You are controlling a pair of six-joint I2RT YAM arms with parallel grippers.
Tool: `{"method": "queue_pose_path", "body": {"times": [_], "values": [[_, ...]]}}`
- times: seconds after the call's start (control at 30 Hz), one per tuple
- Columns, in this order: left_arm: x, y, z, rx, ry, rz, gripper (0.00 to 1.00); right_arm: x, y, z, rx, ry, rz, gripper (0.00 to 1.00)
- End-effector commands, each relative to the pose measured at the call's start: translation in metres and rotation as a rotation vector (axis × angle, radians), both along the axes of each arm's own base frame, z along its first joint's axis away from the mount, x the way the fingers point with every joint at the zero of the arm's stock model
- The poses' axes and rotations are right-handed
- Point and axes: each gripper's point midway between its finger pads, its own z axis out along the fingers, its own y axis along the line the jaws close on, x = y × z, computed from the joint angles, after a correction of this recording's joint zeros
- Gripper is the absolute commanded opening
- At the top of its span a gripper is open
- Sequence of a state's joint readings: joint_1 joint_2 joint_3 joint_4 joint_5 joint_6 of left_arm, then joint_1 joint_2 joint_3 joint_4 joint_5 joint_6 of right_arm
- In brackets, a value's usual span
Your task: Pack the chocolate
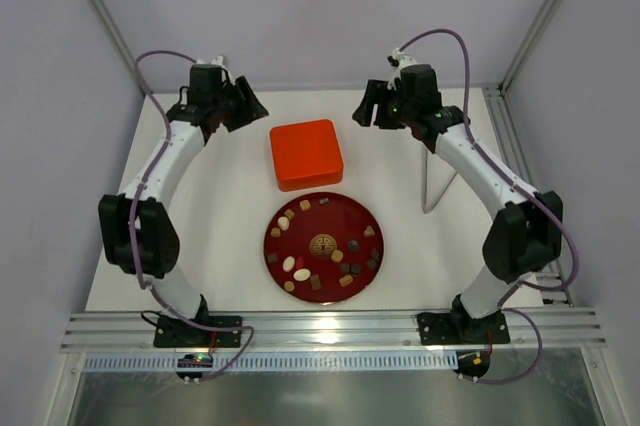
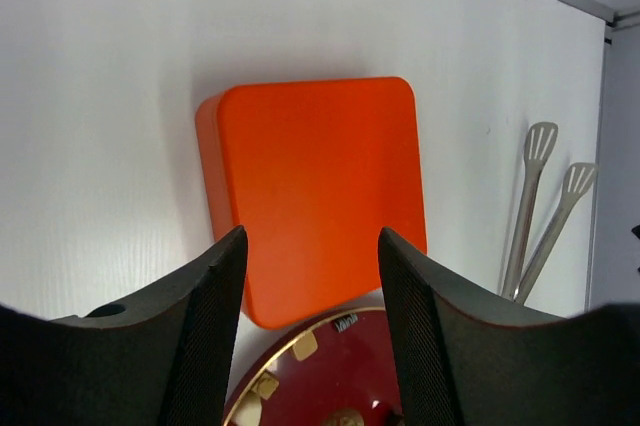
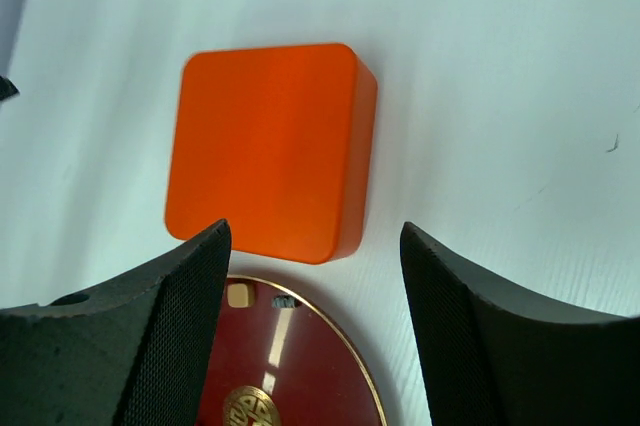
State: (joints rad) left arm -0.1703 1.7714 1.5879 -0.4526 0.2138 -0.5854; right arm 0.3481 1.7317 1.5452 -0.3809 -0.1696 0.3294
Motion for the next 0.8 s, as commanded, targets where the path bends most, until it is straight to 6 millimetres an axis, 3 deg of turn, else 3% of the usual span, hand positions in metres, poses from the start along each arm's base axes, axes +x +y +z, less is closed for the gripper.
{"method": "queue_pose_path", "body": {"times": [0.0,0.07,0.1,0.13,0.17,0.2,0.23,0.3,0.33,0.37,0.43,0.47,0.57,0.77], "values": [[-0.035,-0.003,0.018,0.021,-0.042,-0.049,0.56,-0.019,-0.009,0.049,0.069,-0.136,-0.046,0.7],[-0.06,0.001,0.024,0.033,-0.057,-0.058,0.56,-0.03,-0.015,0.053,0.075,-0.151,-0.058,0.71],[-0.069,0.003,0.026,0.042,-0.063,-0.063,0.56,-0.039,-0.02,0.046,0.067,-0.146,-0.069,0.72],[-0.081,0.003,0.016,0.051,-0.044,-0.072,0.56,-0.049,-0.026,0.059,0.078,-0.181,-0.078,0.73],[-0.094,0.007,0.033,0.053,-0.085,-0.071,0.57,-0.056,-0.03,0.061,0.078,-0.192,-0.087,0.73],[-0.1,0.012,0.035,0.075,-0.098,-0.059,0.58,-0.063,-0.036,0.05,0.064,-0.181,-0.104,0.73],[-0.109,0.015,0.035,0.085,-0.094,-0.056,0.59,-0.075,-0.042,0.062,0.073,-0.218,-0.109,0.74],[-0.127,0.02,0.044,0.098,-0.13,-0.067,0.59,-0.088,-0.053,0.048,0.056,-0.208,-0.137,0.76],[-0.134,0.023,0.043,0.106,-0.123,-0.064,0.59,-0.097,-0.058,0.056,0.061,-0.232,-0.144,0.77],[-0.144,0.026,0.048,0.111,-0.142,-0.062,0.6,-0.104,-0.062,0.043,0.04,-0.207,-0.151,0.77],[-0.155,0.028,0.047,0.115,-0.142,-0.066,0.6,-0.114,-0.074,0.046,0.026,-0.227,-0.192,0.77],[-0.164,0.03,0.048,0.112,-0.152,-0.065,0.61,-0.12,-0.078,0.037,0.013,-0.211,-0.197,0.77],[-0.176,0.033,0.044,0.117,-0.153,-0.061,0.61,-0.132,-0.087,0.035,0.007,-0.226,-0.216,0.77],[-0.185,0.033,0.055,0.104,-0.176,-0.07,0.62,-0.14,-0.095,0.043,0.012,-0.264,-0.239,0.8]]}}
